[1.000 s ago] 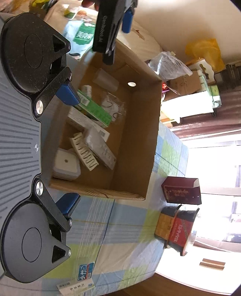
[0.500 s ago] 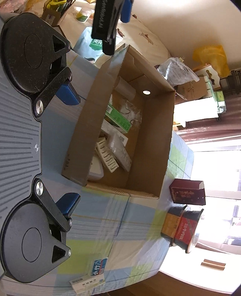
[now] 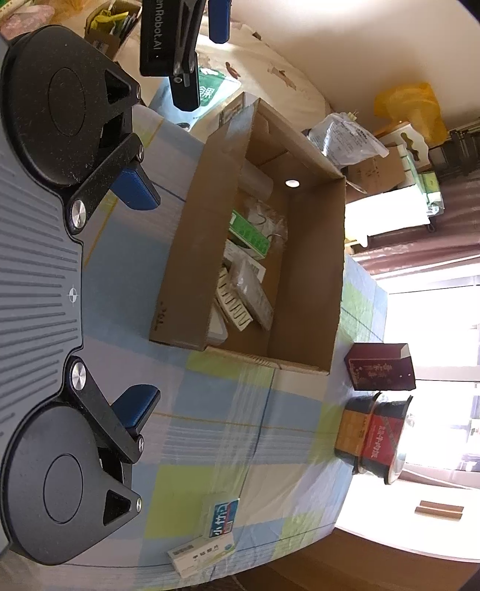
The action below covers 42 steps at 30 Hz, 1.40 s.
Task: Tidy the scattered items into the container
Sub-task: 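Withdraw both open tools up and back from the box, then move both tools toward the blue floss pack and white medicine box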
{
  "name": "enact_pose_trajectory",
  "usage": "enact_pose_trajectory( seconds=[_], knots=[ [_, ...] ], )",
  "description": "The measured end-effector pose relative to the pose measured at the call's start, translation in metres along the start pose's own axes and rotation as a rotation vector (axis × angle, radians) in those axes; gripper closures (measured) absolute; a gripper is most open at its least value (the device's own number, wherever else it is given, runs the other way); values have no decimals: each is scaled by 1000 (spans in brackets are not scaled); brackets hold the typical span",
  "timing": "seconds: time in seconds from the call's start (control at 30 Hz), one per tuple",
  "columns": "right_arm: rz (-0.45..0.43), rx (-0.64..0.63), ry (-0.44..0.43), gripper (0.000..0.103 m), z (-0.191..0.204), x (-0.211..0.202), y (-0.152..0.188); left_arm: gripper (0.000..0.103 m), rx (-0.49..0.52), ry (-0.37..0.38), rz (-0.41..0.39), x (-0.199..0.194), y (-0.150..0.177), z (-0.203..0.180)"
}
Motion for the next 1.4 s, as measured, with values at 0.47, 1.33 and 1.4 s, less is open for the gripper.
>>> enact_pose_trajectory(
  seconds=[0.47,1.33,1.4],
  knots=[
    [-7,47,9,0,-24,-32,24,3,21,41,-34,-28,13,-44],
    [-26,304,159,0,-128,-79,65,3,174,180,-30,-27,24,-167],
    [-25,332,172,0,-137,-81,70,3,186,188,-26,-24,24,-174]
  ],
)
Point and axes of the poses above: each gripper's, at about its wrist camera, not at the fingertips, and x roughly the way its jaws point, z to its left, y to its underside, the point moved 7 cm from there along x, roughly the way its jaws point, and after that the axes turned 3 degrees about -y, right-handed, at the moved point
